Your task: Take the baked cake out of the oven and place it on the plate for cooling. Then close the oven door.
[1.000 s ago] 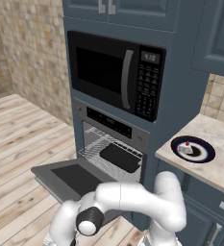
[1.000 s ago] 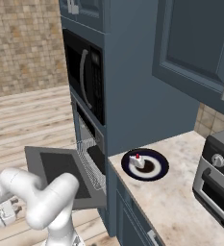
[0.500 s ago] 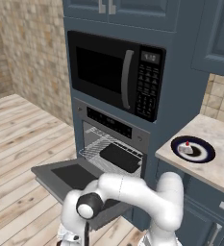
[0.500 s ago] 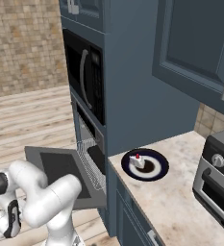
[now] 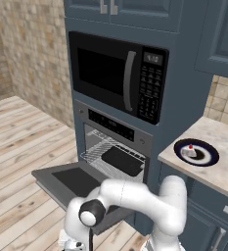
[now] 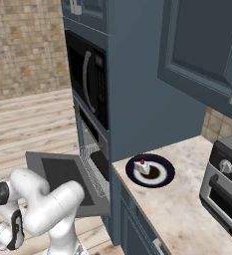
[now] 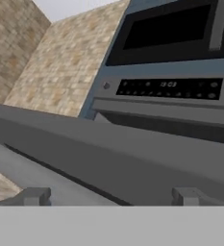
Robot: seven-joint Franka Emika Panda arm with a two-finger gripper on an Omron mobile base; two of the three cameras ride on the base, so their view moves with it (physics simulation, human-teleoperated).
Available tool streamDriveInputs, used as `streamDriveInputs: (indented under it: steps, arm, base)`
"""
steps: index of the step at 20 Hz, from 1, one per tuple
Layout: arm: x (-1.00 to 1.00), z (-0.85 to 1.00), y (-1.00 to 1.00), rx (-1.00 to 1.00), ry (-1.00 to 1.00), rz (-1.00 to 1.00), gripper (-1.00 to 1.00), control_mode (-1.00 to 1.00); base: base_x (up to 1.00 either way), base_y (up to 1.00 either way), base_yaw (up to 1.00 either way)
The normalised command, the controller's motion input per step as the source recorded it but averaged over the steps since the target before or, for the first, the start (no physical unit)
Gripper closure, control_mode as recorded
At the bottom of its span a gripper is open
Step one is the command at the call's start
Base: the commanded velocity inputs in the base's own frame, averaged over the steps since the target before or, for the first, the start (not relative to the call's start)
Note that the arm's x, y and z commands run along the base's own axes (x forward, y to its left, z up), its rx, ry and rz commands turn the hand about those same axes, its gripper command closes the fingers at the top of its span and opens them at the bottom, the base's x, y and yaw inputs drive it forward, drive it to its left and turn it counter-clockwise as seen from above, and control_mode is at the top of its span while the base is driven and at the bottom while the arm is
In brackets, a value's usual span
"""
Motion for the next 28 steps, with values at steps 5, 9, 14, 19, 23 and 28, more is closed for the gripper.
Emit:
streamDriveInputs:
  steps: [5, 9, 14, 19, 23, 28]
  arm:
    - [-0.31, -0.26, 0.83, -0.27, -0.05, -0.01, -1.0, -1.0]
    - [-0.24, -0.33, 1.0, -0.26, 0.0, -0.08, -1.0, -1.0]
    - [0.6, -0.97, 0.47, -0.33, 0.18, -0.3, -1.0, -1.0]
    - [0.99, -1.0, 0.02, -0.31, 0.2, -0.41, -1.0, -1.0]
    - [1.0, -0.96, -0.01, -0.29, 0.2, -0.42, -1.0, -1.0]
    - [0.95, -0.04, -0.37, -0.33, -0.01, -0.34, -1.0, -1.0]
  base:
    - [0.0, 0.0, 0.0]
    - [0.0, 0.0, 0.0]
    - [0.0, 0.0, 0.0]
    - [0.0, 0.0, 0.0]
    - [0.0, 0.0, 0.0]
    - [0.0, 0.0, 0.0]
